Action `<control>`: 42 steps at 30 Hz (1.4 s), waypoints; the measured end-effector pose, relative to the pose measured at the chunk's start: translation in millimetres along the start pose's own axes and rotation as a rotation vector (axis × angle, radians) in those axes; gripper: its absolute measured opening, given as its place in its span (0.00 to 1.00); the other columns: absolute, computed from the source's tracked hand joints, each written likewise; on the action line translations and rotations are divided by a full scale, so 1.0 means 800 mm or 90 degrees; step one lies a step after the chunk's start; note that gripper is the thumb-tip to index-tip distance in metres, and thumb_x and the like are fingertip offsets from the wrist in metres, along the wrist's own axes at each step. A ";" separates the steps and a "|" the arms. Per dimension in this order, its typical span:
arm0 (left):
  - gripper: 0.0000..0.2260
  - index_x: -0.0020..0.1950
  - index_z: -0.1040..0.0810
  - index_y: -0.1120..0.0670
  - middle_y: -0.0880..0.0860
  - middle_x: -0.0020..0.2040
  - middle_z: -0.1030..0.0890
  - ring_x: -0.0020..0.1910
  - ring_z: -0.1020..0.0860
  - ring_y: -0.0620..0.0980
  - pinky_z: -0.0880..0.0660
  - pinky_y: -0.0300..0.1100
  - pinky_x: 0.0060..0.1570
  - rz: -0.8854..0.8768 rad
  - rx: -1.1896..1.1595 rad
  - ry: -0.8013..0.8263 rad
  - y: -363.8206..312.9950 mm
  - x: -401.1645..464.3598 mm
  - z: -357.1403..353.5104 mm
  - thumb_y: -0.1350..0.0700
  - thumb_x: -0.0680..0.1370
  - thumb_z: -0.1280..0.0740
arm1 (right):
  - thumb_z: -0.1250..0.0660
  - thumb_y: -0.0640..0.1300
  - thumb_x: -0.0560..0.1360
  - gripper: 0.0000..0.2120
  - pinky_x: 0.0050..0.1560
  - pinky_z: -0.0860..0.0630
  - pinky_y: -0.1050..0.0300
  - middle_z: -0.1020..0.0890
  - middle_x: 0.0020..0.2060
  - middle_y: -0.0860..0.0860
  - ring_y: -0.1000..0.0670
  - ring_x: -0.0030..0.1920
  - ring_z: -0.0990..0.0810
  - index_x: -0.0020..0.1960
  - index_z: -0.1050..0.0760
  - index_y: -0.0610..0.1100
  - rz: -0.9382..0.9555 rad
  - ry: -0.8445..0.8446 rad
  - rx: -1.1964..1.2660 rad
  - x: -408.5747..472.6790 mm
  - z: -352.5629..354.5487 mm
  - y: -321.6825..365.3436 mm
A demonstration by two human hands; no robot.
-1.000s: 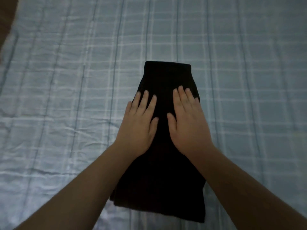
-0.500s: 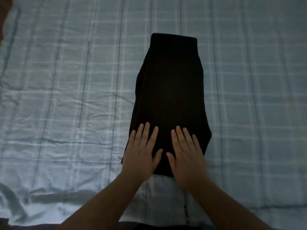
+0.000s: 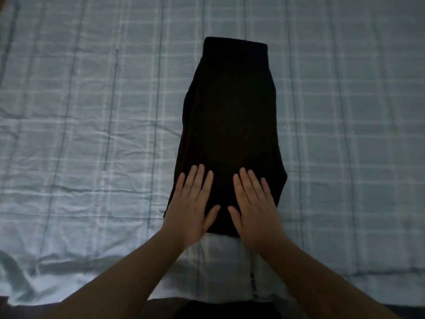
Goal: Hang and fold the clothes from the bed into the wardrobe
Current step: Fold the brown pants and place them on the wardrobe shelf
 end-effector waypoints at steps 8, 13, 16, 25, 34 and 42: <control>0.35 0.82 0.50 0.53 0.55 0.81 0.48 0.81 0.53 0.54 0.51 0.52 0.78 -0.207 0.131 0.154 0.027 -0.052 -0.010 0.47 0.80 0.38 | 0.36 0.62 0.75 0.42 0.76 0.52 0.44 0.42 0.79 0.42 0.43 0.79 0.47 0.80 0.49 0.44 0.132 0.109 -0.112 -0.053 -0.023 -0.004; 0.43 0.82 0.52 0.53 0.53 0.81 0.48 0.80 0.52 0.51 0.54 0.47 0.78 -0.139 0.103 0.171 0.027 -0.040 -0.005 0.61 0.73 0.30 | 0.35 0.45 0.74 0.36 0.77 0.47 0.45 0.38 0.77 0.43 0.43 0.77 0.40 0.79 0.44 0.44 0.107 0.085 -0.103 -0.046 -0.018 -0.002; 0.44 0.81 0.48 0.55 0.55 0.80 0.42 0.79 0.46 0.51 0.49 0.48 0.77 -0.111 0.097 0.157 0.018 -0.044 0.008 0.64 0.70 0.28 | 0.38 0.42 0.73 0.34 0.75 0.42 0.44 0.35 0.76 0.41 0.42 0.76 0.36 0.78 0.41 0.42 0.105 0.069 -0.091 -0.051 -0.004 0.000; 0.45 0.80 0.44 0.58 0.57 0.79 0.40 0.78 0.43 0.52 0.48 0.48 0.75 -0.165 0.053 0.230 -0.037 -0.114 0.054 0.65 0.66 0.28 | 0.34 0.40 0.69 0.37 0.74 0.40 0.45 0.33 0.75 0.41 0.42 0.74 0.32 0.78 0.39 0.41 0.127 0.161 -0.098 -0.131 0.046 0.018; 0.37 0.81 0.57 0.56 0.50 0.80 0.58 0.79 0.57 0.47 0.65 0.33 0.71 -0.161 -0.122 0.443 -0.091 -0.220 0.109 0.54 0.81 0.35 | 0.30 0.45 0.71 0.42 0.73 0.47 0.53 0.38 0.78 0.45 0.46 0.76 0.36 0.80 0.46 0.45 0.191 0.259 -0.035 -0.252 0.095 0.069; 0.35 0.81 0.46 0.47 0.43 0.79 0.45 0.78 0.45 0.42 0.54 0.24 0.70 -0.067 -0.240 0.475 -0.081 -0.176 0.205 0.52 0.78 0.31 | 0.38 0.48 0.79 0.39 0.78 0.49 0.57 0.50 0.81 0.49 0.51 0.79 0.48 0.81 0.58 0.51 0.212 0.393 0.067 -0.209 0.179 0.061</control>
Point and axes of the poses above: each hand's wrist, its own x-axis towards the middle knuckle, its own z-axis out of the back of the hand, y = z × x, the point moved 5 cm from there along x, towards the middle knuckle
